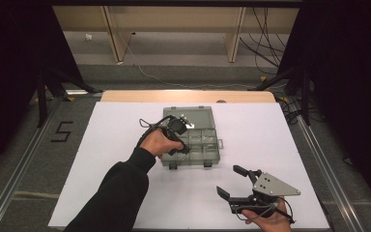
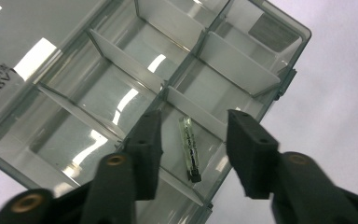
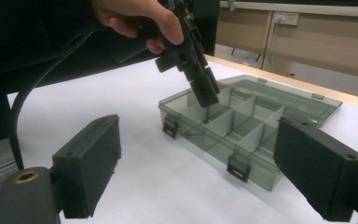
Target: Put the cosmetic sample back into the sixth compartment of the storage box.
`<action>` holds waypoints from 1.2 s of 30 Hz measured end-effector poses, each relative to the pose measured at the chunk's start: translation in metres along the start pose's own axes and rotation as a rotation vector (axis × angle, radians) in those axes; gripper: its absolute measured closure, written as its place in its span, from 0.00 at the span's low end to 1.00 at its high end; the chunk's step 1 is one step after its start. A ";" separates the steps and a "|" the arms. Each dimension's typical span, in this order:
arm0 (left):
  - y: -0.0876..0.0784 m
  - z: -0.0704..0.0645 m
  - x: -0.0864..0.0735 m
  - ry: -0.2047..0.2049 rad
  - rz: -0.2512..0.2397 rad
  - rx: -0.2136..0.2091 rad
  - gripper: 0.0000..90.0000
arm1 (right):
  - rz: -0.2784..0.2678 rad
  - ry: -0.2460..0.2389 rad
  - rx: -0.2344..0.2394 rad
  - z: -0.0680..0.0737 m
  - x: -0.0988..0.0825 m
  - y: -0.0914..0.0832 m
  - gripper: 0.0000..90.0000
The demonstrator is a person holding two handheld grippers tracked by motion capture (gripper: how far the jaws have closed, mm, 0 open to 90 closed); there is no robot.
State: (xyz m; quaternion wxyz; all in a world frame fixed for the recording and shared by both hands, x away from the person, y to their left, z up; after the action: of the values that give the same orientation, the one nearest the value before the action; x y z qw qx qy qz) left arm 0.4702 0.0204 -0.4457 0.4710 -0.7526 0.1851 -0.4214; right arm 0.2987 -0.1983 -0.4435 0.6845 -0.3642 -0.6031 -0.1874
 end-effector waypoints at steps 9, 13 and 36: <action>-0.003 -0.008 0.000 -0.018 -0.066 -0.008 0.43 | -0.021 0.014 0.012 0.001 0.000 0.002 0.18; -0.004 -0.012 -0.002 0.012 -0.079 -0.007 0.37 | -0.021 0.014 0.012 0.001 0.000 0.002 0.18; -0.021 -0.005 -0.018 0.062 -0.173 -0.012 0.27 | -0.006 0.002 0.005 0.000 0.000 0.001 0.18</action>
State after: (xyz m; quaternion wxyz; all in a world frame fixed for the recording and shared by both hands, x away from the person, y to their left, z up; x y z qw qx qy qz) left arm 0.4530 0.0400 -0.4351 0.4222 -0.7553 0.1362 -0.4825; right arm 0.2991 -0.1973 -0.4440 0.6856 -0.3604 -0.6039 -0.1883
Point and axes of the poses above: each handheld gripper's, and its own axes: y roughly forward along the jaws, x roughly out of its top, z roughly to its left, the point moved 4 cm from there along y, roughly forward along the jaws, and after that the axes turned 6 degrees about -x, right-handed, at the moved point
